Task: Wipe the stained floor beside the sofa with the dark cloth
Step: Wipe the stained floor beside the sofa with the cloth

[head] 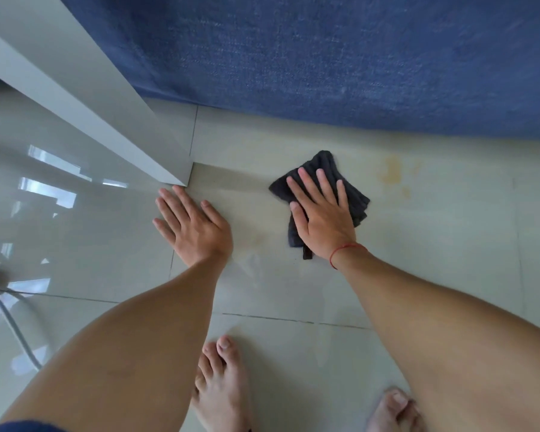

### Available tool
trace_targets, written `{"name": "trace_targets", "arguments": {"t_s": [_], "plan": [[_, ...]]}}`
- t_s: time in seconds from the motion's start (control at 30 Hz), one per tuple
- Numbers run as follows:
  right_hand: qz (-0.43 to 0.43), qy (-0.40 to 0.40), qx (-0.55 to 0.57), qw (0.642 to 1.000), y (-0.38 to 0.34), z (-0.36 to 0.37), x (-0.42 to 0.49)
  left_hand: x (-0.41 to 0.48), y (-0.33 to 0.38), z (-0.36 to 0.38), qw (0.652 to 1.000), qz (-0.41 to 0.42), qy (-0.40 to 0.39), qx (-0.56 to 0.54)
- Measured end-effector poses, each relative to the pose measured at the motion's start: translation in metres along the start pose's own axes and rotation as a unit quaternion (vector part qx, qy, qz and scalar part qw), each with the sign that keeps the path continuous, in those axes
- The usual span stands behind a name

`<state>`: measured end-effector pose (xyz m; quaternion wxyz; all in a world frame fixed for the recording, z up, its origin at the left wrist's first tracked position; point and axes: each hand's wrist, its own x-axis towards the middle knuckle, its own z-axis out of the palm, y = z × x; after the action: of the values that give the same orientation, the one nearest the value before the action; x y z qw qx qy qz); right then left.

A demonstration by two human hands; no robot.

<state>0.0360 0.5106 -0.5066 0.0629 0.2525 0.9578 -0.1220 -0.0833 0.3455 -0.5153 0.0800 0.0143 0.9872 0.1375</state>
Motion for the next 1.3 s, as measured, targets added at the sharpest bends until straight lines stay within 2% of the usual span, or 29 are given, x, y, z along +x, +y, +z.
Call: {"name": "trace_targets", "arguments": {"t_s": [0.13,0.27,0.37,0.5,0.63,0.7,0.83,0.93,1.03,1.13,1.3], "plan": [[0.109,0.01,0.022,0.994,-0.023,-0.001,0.031,0.0,0.0,0.002,1.0,0.0,0.003,0.006],[0.117,0.015,0.033,0.992,-0.052,0.001,0.057,0.002,-0.001,0.003,1.0,0.001,0.006,0.006],[0.057,0.01,0.04,0.998,-0.078,0.003,0.067,0.001,-0.001,0.002,1.0,0.002,0.01,-0.001],[-0.078,-0.003,0.016,0.997,-0.102,0.009,0.054,0.002,-0.004,-0.001,0.999,0.003,0.008,-0.033],[-0.188,-0.041,0.002,0.981,-0.082,0.01,0.025,0.007,-0.016,-0.011,0.999,0.024,0.007,-0.042],[-0.204,-0.042,-0.006,0.978,-0.054,0.007,0.014,0.008,-0.021,-0.011,0.999,0.039,0.007,-0.028],[-0.088,-0.008,-0.007,0.996,-0.02,0.003,0.01,0.007,-0.023,-0.004,1.0,0.027,-0.008,-0.004],[0.02,0.004,0.011,1.0,-0.04,0.005,0.027,0.006,-0.023,-0.002,0.999,0.034,-0.004,0.002],[0.051,-0.011,0.028,0.998,-0.071,0.007,0.05,0.006,-0.024,-0.001,0.999,0.032,0.0,-0.001],[0.015,-0.012,0.024,1.0,-0.095,0.01,0.058,0.006,-0.024,-0.003,0.999,0.032,0.002,-0.007],[-0.122,-0.013,0.006,0.992,-0.109,0.017,0.029,0.006,-0.023,-0.006,0.999,0.043,-0.012,0.004]]}}
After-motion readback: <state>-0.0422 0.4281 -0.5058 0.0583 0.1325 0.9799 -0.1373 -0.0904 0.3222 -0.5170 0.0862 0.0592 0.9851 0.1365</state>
